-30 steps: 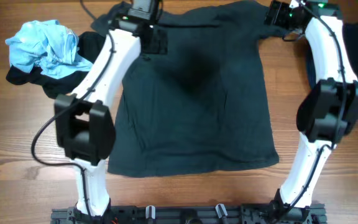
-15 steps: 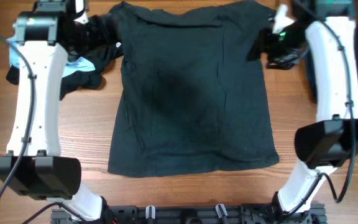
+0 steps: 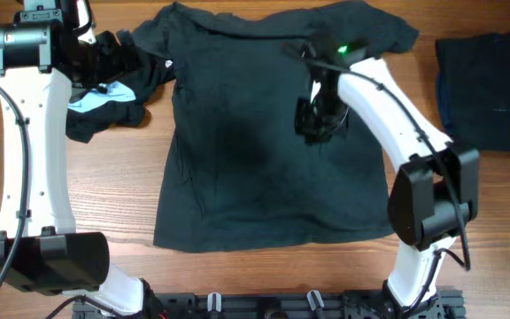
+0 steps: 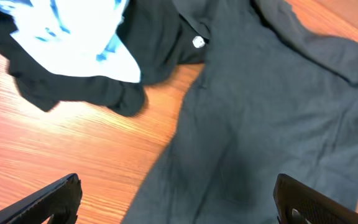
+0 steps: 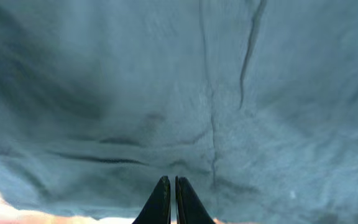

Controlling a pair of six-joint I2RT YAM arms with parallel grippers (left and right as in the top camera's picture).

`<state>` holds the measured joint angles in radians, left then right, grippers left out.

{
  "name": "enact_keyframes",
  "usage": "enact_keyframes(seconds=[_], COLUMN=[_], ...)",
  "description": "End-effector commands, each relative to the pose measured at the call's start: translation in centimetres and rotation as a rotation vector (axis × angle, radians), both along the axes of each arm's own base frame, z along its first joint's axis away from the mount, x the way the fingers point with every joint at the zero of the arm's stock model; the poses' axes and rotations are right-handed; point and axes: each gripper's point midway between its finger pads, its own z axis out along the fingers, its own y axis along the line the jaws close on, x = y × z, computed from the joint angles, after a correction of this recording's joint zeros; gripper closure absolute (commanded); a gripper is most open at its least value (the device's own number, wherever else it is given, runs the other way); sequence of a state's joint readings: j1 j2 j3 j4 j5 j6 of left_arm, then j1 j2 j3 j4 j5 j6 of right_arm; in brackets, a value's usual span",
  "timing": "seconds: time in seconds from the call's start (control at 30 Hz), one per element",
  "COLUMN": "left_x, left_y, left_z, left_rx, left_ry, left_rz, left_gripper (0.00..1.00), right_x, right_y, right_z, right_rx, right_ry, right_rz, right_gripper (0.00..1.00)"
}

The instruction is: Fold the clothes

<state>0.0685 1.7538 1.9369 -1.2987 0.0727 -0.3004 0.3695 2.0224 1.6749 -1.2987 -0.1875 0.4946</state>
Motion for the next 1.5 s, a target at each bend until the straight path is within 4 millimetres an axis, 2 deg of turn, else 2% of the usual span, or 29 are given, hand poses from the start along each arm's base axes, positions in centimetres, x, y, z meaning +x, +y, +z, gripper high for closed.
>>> enact_keyframes(seconds=[0.0, 0.17, 0.27, 0.4, 0.57, 0.7, 0.8, 0.93, 1.03, 1.17, 1.2, 1.23, 1.33, 1.43, 1.47], left_x=[-0.2, 0.3, 0.6, 0.7, 0.7, 0.7, 0.7, 0.8, 1.3, 1.6, 1.7, 1.8, 2.2, 2.7, 2.9], left_y=[1.0, 1.3, 1.3, 1.3, 1.3, 1.3, 1.3, 1.3, 1.3, 1.4, 1.4, 1.4, 1.4, 1.4, 1.4], left_z=[1.1, 1.3, 1.5, 1.5, 1.6, 1.6, 1.6, 1.6, 1.7, 1.3, 1.0, 0.7, 0.0, -1.0, -1.6], left_rx=[0.065, 0.079, 0.08, 0.082, 0.093, 0.093, 0.093, 0.093, 0.095, 0.094, 0.093, 0.093, 0.092, 0.09, 0.091], left_ry=[-0.03, -0.051, -0.063, -0.067, -0.07, -0.07, -0.07, -0.074, -0.091, -0.084, -0.077, -0.07, -0.058, -0.035, -0.022], left_rz=[-0.004, 0.003, 0.003, 0.001, -0.02, -0.02, -0.02, -0.02, -0.019, -0.019, -0.02, -0.02, -0.021, -0.022, -0.028], left_gripper=[0.01, 0.0, 0.0, 0.0, 0.0, 0.0, 0.0, 0.0, 0.0, 0.01, 0.0, 0.0, 0.0, 0.0, 0.0], right_x=[-2.0, -4.3, -5.0, -5.4, -6.3, -5.6, -4.8, -3.5, -1.2, 0.1, 0.5, 0.9, 2.3, 4.9, 6.3], right_y=[0.6, 0.3, 0.1, -0.8, -3.0, -5.4, -7.7, -12.4, -16.7, -21.3, -22.9, -23.7, -24.5, -24.0, -23.2], right_z=[-2.8, -6.3, -7.7, -8.7, -9.8, -10.0, -10.0, -10.1, -10.5, -10.7, -10.6, -10.3, -8.2, -4.1, -1.5], right_rx=[-0.012, -0.032, -0.037, -0.067, -0.147, -0.201, -0.21, -0.248, -0.235, -0.226, -0.219, -0.191, -0.13, -0.081, -0.046], right_ry=[0.067, 0.119, 0.128, 0.128, 0.146, 0.137, 0.138, 0.112, 0.034, -0.027, -0.048, -0.062, -0.083, -0.132, -0.168], right_rz=[-0.065, -0.123, -0.147, -0.163, -0.229, -0.317, -0.388, -0.497, -0.54, -0.597, -0.616, -0.613, -0.589, -0.534, -0.495], right_gripper=[0.96, 0.96, 0.96, 0.96, 0.96, 0.96, 0.96, 0.96, 0.88, 0.84, 0.83, 0.86, 0.92, 0.91, 0.88])
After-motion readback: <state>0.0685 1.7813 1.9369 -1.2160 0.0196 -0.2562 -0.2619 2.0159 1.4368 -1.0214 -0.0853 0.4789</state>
